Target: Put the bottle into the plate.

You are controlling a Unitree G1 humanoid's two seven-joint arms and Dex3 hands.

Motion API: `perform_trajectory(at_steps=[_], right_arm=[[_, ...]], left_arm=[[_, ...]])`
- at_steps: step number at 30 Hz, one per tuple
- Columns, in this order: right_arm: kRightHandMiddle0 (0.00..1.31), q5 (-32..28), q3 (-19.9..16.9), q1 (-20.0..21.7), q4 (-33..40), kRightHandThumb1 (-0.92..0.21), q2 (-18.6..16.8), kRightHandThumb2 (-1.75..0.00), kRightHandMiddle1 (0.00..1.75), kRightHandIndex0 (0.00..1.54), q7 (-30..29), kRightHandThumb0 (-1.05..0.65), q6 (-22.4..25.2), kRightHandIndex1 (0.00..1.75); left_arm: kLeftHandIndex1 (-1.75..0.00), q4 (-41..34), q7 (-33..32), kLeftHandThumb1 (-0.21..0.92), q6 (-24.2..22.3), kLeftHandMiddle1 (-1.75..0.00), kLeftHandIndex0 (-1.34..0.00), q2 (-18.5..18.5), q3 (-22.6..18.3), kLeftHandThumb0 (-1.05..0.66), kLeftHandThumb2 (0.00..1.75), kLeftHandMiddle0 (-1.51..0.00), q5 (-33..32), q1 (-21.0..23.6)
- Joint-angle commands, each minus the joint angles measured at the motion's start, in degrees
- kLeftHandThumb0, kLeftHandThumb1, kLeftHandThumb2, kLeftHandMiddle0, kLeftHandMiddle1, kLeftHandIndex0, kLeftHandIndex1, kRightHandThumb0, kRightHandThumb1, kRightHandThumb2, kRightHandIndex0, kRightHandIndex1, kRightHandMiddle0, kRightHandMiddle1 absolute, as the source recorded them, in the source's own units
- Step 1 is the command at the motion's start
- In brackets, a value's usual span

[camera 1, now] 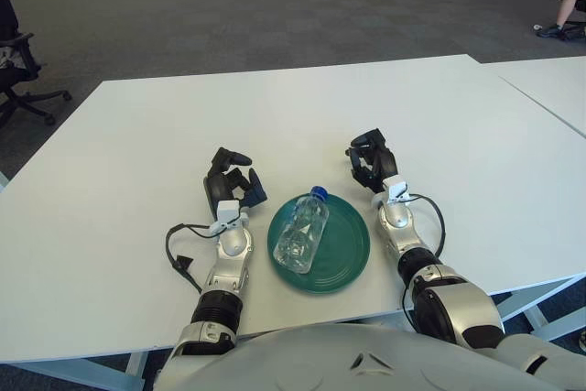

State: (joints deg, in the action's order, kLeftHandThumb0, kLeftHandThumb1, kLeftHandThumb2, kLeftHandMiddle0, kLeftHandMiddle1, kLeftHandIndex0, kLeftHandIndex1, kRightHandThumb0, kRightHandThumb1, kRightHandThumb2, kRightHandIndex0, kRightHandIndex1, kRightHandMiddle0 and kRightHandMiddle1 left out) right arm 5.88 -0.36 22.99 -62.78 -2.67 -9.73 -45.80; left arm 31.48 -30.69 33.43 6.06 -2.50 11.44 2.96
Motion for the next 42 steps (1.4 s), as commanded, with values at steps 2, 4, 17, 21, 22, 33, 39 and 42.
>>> perform_trajectory(at_steps=[2, 4, 17, 21, 22, 33, 39, 42], right_arm=[[0.20, -0.3, -0.7, -0.4, 0.2, -0.92, 0.4, -0.51, 1.74, 0.30, -0.5, -0.35, 1.4, 1.21], [0.20, -0.3, -0.9, -0.4, 0.7, -0.92, 0.0, -0.51, 1.74, 0.30, -1.0, -0.35, 2.1, 1.21], [0.22, -2.1, -1.4, -2.0, 3.7, -0.92, 0.1, -0.49, 1.72, 0.29, 1.9, -0.35, 5.9, 1.18], [0.22, -3.6, -2.2, -2.3, 3.9, -0.92, 0.0, -0.49, 1.72, 0.28, 4.2, -0.35, 5.6, 1.16], [0.22, -3.8, -2.3, -2.4, 3.9, -0.92, 0.0, -0.49, 1.72, 0.28, 4.6, -0.35, 5.5, 1.16], [0.21, -4.1, -3.2, -2.9, 3.9, -0.92, 0.0, -0.49, 1.72, 0.27, 5.5, -0.35, 4.9, 1.13], [0.22, -3.9, -3.4, -3.5, 4.5, -0.92, -0.2, -0.49, 1.72, 0.27, 5.5, -0.35, 3.9, 1.10], [0.22, -3.8, -3.5, -3.8, 4.8, -0.92, -0.2, -0.49, 1.72, 0.27, 5.7, -0.35, 3.4, 1.09]], left_arm=[[-1.75, -0.4, 0.5, 0.09, -0.4, -1.75, -0.80, 0.2, -0.4, -0.57, 1.59, -1.29, -0.5, -0.1], [-1.75, -0.3, 0.6, 0.09, -0.1, -1.75, -0.80, 0.1, -0.4, -0.57, 1.59, -1.29, -0.6, 0.1], [-1.75, -0.4, 1.2, 0.09, 0.1, -1.75, -0.80, -0.1, -0.6, -0.57, 1.60, -1.30, -0.5, 0.3], [-1.75, -0.5, 0.9, 0.09, 0.3, -1.75, -0.80, -0.4, -0.6, -0.57, 1.60, -1.30, 0.1, 0.4], [-1.75, -0.6, 0.8, 0.09, 0.3, -1.75, -0.80, -0.4, -0.6, -0.57, 1.60, -1.30, 0.2, 0.5], [-1.75, -0.7, 1.7, 0.09, 0.5, -1.75, -0.80, -0.3, -0.6, -0.57, 1.60, -1.30, -0.3, 0.4], [-1.75, -0.9, 1.8, 0.08, 0.3, -1.75, -0.81, -0.3, -0.7, -0.58, 1.60, -1.30, -0.3, 0.4], [-1.75, -0.8, 1.7, 0.08, 0.3, -1.75, -0.81, -0.3, -0.7, -0.58, 1.61, -1.30, -0.2, 0.5]])
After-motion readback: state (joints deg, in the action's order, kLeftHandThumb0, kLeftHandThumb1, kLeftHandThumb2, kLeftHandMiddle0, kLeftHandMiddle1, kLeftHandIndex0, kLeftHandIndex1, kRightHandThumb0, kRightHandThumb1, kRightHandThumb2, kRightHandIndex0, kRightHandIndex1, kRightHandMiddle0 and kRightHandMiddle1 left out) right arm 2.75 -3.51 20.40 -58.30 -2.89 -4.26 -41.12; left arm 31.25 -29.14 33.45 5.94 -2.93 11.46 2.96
